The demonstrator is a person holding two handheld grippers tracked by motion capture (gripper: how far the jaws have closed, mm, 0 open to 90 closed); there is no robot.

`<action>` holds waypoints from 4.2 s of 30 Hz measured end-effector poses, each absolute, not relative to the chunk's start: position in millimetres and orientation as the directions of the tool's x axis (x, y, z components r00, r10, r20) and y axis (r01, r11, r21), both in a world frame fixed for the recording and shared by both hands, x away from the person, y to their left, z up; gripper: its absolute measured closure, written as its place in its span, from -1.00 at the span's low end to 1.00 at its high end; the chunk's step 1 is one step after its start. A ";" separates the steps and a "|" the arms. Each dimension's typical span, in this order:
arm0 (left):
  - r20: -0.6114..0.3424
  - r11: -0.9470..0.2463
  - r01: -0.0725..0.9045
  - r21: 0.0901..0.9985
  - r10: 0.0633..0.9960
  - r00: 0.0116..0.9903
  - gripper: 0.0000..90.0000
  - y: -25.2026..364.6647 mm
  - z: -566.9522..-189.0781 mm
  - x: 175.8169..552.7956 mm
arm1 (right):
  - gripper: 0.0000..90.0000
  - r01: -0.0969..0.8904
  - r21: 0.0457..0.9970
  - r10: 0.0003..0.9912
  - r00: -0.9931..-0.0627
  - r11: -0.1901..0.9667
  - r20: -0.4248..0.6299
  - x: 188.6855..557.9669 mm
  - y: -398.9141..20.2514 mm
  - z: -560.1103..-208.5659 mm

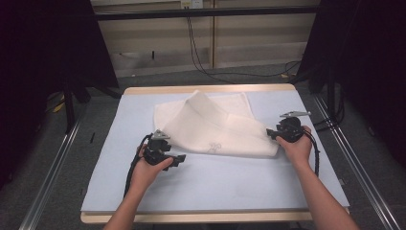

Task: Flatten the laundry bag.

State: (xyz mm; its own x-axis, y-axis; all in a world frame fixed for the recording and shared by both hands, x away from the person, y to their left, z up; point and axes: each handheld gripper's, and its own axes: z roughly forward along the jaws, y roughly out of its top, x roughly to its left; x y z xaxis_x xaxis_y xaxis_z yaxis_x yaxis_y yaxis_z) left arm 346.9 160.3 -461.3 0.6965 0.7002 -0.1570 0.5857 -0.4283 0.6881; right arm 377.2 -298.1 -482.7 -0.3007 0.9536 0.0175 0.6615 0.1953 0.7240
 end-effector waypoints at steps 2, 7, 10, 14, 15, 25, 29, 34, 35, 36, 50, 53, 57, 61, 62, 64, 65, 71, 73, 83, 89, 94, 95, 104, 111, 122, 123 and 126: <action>-0.161 -0.418 0.591 0.690 0.707 0.688 -0.46 158.9 -462.1 346.7 | 0.06 0.657 0.723 0.946 -0.323 0.214 0.013 379.8 -298.2 -485.6; -0.161 -0.429 0.592 0.682 0.702 0.694 -0.46 159.1 -462.2 347.5 | 0.54 0.650 0.735 0.945 -0.324 0.194 0.037 380.1 -301.0 -488.8; -0.159 -0.431 0.593 0.680 0.703 0.693 -0.47 159.4 -461.4 346.4 | 0.93 0.644 0.741 0.938 -0.342 0.189 0.058 378.1 -303.3 -489.3; -0.160 -0.427 0.587 0.687 0.700 0.696 -0.47 159.7 -461.4 345.7 | 1.00 0.642 0.737 0.933 -0.358 0.213 0.042 376.8 -300.2 -487.4; -0.162 -0.425 0.590 0.687 0.701 0.694 -0.47 159.6 -460.9 345.1 | 1.00 0.645 0.734 0.933 -0.357 0.215 0.040 376.6 -299.7 -487.0; -0.159 -0.430 0.589 0.685 0.700 0.696 -0.47 159.4 -460.8 346.1 | 1.00 0.621 0.762 0.929 -0.362 0.180 0.075 372.2 -300.8 -480.1; -0.153 -0.436 0.587 0.682 0.700 0.698 -0.46 158.7 -460.3 345.8 | 1.00 0.599 0.788 0.915 -0.383 0.140 0.128 367.0 -299.1 -471.9; -0.151 -0.437 0.587 0.681 0.701 0.697 -0.47 157.5 -458.9 344.4 | 1.00 0.530 0.836 0.865 -0.477 0.142 0.156 345.9 -284.7 -449.5; -0.151 -0.437 0.587 0.681 0.701 0.697 -0.46 157.5 -458.9 344.4 | 1.00 0.530 0.836 0.865 -0.477 0.142 0.156 345.9 -284.7 -449.5; -0.151 -0.438 0.588 0.680 0.701 0.697 -0.46 157.4 -458.1 343.9 | 1.00 0.509 0.846 0.851 -0.505 0.157 0.146 337.9 -278.3 -444.0; -0.142 -0.454 0.576 0.680 0.689 0.710 -0.44 154.5 -455.8 340.7 | 1.00 0.473 0.855 0.751 -0.639 0.213 0.166 301.3 -237.4 -449.2; -0.145 -0.442 0.575 0.689 0.692 0.707 -0.44 152.0 -455.3 339.4 | 1.00 0.464 0.850 0.721 -0.675 0.249 0.157 294.0 -227.5 -451.1; -0.142 -0.451 0.575 0.683 0.690 0.710 -0.44 151.0 -455.6 339.1 | 1.00 0.459 0.841 0.700 -0.699 0.285 0.145 288.7 -220.1 -455.8; -0.143 -0.449 0.571 0.688 0.687 0.713 -0.45 149.7 -455.4 339.1 | 1.00 0.466 0.828 0.684 -0.715 0.313 0.144 282.2 -215.0 -462.9; -0.143 -0.449 0.571 0.688 0.687 0.713 -0.45 149.7 -455.4 339.1 | 1.00 0.465 0.826 0.677 -0.721 0.318 0.145 281.5 -214.7 -464.2; -0.151 -0.442 0.575 0.689 0.687 0.711 -0.45 147.6 -454.0 339.1 | 1.00 0.463 0.824 0.675 -0.724 0.325 0.141 279.0 -214.2 -465.8; -0.151 -0.442 0.575 0.689 0.687 0.711 -0.46 147.6 -454.0 339.1 | 1.00 0.463 0.824 0.675 -0.724 0.325 0.141 279.0 -214.2 -465.8; -0.148 -0.448 0.554 0.701 0.669 0.728 -0.49 135.0 -449.6 338.7 | 1.00 0.464 0.820 0.662 -0.735 0.335 0.146 272.9 -212.7 -470.1; -0.154 -0.444 0.549 0.708 0.662 0.734 -0.53 128.1 -449.3 339.0 | 1.00 0.464 0.819 0.658 -0.738 0.338 0.148 270.5 -212.5 -471.5; -0.166 -0.448 0.534 0.717 0.634 0.755 -0.66 97.9 -451.9 342.5 | 1.00 0.469 0.805 0.631 -0.760 0.364 0.157 258.9 -211.1 -477.4; -0.198 -0.420 0.540 0.729 0.626 0.754 -0.76 84.2 -452.5 345.0 | 1.00 0.466 0.799 0.612 -0.774 0.381 0.159 252.6 -208.8 -480.1; -0.192 -0.424 0.538 0.728 0.628 0.754 -0.78 72.6 -452.3 344.7 | 1.00 0.460 0.796 0.597 -0.786 0.393 0.159 249.5 -205.3 -481.6; -0.201 -0.415 0.545 0.728 0.632 0.749 -0.78 70.3 -453.0 345.0 | 1.00 0.456 0.796 0.598 -0.787 0.398 0.151 249.2 -204.7 -482.1; -0.223 -0.412 0.552 0.725 0.617 0.754 -0.52 58.5 -454.3 348.7 | 1.00 0.452 0.791 0.585 -0.797 0.414 0.150 248.0 -202.5 -483.3; -0.269 -0.380 0.548 0.746 0.581 0.768 -0.38 49.1 -459.0 351.3 | 1.00 0.449 0.790 0.582 -0.800 0.418 0.146 248.1 -202.6 -483.7; -0.323 -0.364 0.601 0.711 0.590 0.740 -0.27 37.3 -459.1 359.0 | 1.00 0.444 0.792 0.571 -0.807 0.420 0.150 247.8 -203.7 -483.4; -0.325 -0.372 0.610 0.700 0.595 0.735 -0.27 36.9 -459.2 359.9 | 1.00 0.444 0.792 0.571 -0.807 0.420 0.150 247.8 -203.7 -483.4; -0.360 -0.338 0.640 0.690 0.606 0.709 -0.19 35.2 -459.2 362.0 | 1.00 0.445 0.792 0.572 -0.806 0.418 0.151 247.7 -203.9 -483.2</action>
